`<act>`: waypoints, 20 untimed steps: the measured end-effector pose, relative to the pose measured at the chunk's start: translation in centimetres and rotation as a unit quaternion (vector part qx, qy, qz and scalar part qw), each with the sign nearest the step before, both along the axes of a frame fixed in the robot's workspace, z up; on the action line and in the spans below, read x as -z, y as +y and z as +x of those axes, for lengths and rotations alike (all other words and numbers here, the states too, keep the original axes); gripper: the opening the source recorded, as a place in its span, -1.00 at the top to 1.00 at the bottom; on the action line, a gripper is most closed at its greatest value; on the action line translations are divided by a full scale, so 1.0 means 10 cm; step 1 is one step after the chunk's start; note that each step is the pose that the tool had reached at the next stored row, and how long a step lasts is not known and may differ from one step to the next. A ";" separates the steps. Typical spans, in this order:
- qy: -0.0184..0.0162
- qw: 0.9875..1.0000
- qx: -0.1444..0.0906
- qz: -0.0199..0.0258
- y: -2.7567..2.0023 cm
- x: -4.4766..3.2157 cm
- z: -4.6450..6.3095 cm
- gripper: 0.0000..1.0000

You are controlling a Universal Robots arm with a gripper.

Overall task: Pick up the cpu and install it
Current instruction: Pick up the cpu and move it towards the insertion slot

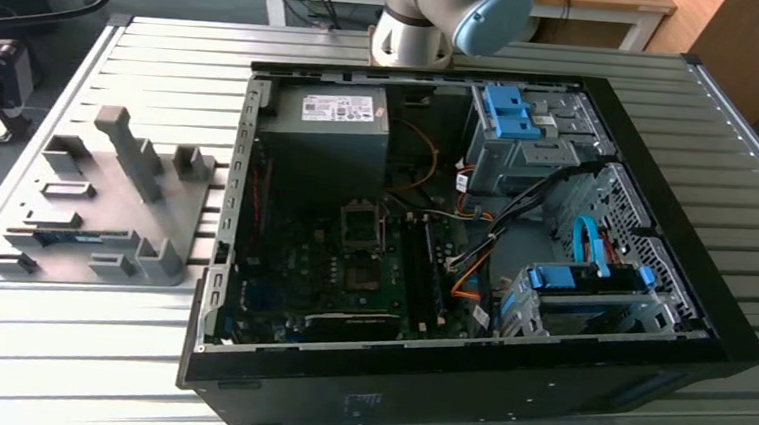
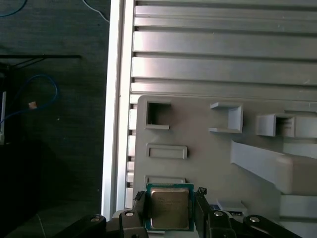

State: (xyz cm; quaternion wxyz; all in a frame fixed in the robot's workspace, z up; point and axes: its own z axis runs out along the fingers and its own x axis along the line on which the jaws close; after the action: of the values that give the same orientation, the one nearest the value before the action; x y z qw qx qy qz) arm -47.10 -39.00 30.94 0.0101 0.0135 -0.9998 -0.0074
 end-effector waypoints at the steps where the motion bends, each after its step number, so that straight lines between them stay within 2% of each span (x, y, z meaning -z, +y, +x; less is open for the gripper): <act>1: 0.000 1.000 0.000 0.000 0.000 -0.010 0.00 0.06; 20: 0.000 1.000 0.000 0.000 0.000 -0.181 0.00 0.06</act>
State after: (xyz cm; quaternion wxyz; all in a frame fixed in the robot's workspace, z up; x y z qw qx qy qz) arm -47.10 -39.00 32.75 0.0101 0.0136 -0.9998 -0.0074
